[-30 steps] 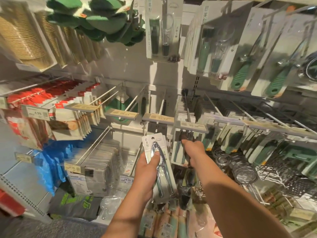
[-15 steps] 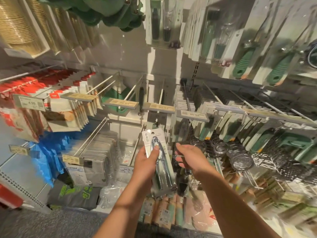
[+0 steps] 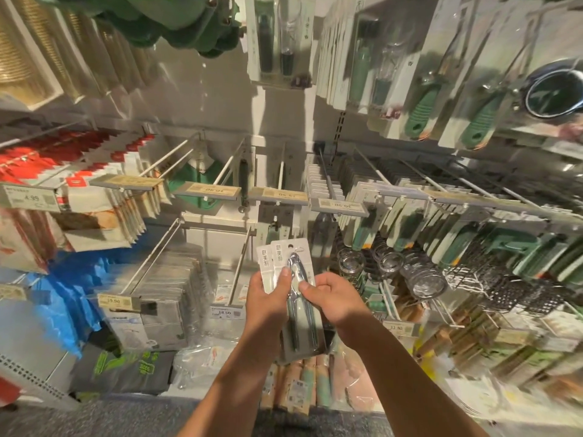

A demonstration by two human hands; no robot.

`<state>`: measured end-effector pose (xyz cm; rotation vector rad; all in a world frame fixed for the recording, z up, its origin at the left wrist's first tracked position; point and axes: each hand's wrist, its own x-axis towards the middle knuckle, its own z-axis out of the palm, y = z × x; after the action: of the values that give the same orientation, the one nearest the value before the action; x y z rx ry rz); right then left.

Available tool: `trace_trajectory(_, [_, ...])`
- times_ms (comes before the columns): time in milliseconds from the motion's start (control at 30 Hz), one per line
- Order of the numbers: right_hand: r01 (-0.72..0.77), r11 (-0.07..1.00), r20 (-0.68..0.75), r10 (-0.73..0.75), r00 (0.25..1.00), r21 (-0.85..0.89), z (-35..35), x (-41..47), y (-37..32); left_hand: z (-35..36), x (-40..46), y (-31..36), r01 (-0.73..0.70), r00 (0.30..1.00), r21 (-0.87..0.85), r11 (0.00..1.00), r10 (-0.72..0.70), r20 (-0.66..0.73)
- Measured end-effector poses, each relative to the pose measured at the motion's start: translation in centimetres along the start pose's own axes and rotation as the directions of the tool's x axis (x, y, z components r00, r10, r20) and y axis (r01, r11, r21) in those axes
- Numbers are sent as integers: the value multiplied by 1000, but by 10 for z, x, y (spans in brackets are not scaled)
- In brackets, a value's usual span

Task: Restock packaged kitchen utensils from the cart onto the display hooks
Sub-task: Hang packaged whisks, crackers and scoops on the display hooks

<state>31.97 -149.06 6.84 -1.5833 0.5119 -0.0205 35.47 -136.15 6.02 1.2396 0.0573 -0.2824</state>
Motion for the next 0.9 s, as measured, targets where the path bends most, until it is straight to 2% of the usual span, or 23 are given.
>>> trace_trajectory(100, [5,998,-64,-1,998,60,-5,0,2,0,1,2,14,1000,-20,1000,-14,-1])
trace_trajectory(200, [5,987,-70,6,998,163,-13,1,1,0,4,4,38,999,-26,999,-38,0])
trace_trajectory(367, [100,959,-150,-62,987,264,-21,-4,-6,3,7,6,70,997,-46,996,-71,-13])
trace_trajectory(633, [159,957,-298,-82,951,244,-28,8,-16,3,9,7,74,997,4,997,-74,-19])
trace_trajectory(900, [116,974,-316,-49,947,196,-24,34,-22,0,13,12,54,996,36,998,-52,-69])
